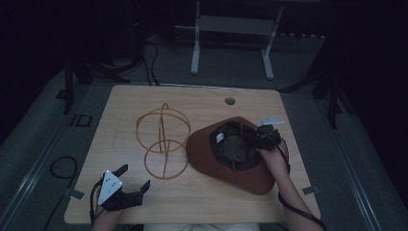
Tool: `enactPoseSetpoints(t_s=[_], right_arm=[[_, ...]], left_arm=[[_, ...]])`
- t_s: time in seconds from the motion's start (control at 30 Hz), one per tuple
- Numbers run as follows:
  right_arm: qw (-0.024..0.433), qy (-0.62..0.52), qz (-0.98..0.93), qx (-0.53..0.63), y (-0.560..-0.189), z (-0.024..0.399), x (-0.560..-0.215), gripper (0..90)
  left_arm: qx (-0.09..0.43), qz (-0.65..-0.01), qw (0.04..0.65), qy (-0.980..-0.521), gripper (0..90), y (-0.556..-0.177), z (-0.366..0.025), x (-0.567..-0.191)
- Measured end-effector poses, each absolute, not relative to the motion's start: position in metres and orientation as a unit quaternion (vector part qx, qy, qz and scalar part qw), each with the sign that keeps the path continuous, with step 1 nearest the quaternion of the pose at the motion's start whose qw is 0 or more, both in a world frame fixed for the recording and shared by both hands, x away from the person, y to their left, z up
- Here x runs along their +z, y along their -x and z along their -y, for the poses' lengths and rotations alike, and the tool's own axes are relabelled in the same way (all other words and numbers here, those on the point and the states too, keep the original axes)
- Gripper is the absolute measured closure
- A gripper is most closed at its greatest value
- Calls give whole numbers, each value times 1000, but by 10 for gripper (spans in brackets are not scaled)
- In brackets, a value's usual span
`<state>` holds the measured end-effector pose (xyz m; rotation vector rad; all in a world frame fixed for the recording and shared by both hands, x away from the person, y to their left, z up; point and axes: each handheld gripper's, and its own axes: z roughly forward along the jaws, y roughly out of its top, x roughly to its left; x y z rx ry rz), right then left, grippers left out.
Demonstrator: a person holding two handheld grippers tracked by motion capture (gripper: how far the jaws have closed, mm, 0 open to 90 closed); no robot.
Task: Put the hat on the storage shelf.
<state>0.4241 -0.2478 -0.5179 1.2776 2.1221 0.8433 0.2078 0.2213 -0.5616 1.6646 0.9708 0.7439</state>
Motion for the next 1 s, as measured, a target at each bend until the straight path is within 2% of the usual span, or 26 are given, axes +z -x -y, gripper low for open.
enactPoseSetpoints(t_s=[0.07,0.23,0.5,0.53,0.6,0.73,1.0], right_arm=[[261,-476,-784,301,-427,248,-523,310],[255,-496,-779,287,-431,248,-539,369],[313,-485,-777,253,-426,236,-553,473],[321,-481,-777,248,-426,235,-554,500],[350,-471,-778,227,-424,234,-556,667],[359,-470,-774,227,-423,238,-555,799],[363,-471,-752,285,-418,245,-530,840]], left_arm=[[310,-406,514,-689,50,-207,-222,-561],[309,-406,510,-693,50,-208,-221,-562],[306,-409,509,-693,50,-208,-222,-562],[306,-411,509,-692,50,-208,-222,-562],[304,-411,511,-691,50,-208,-222,-562],[302,-415,511,-690,50,-209,-223,-563],[298,-419,511,-689,50,-210,-223,-563]])
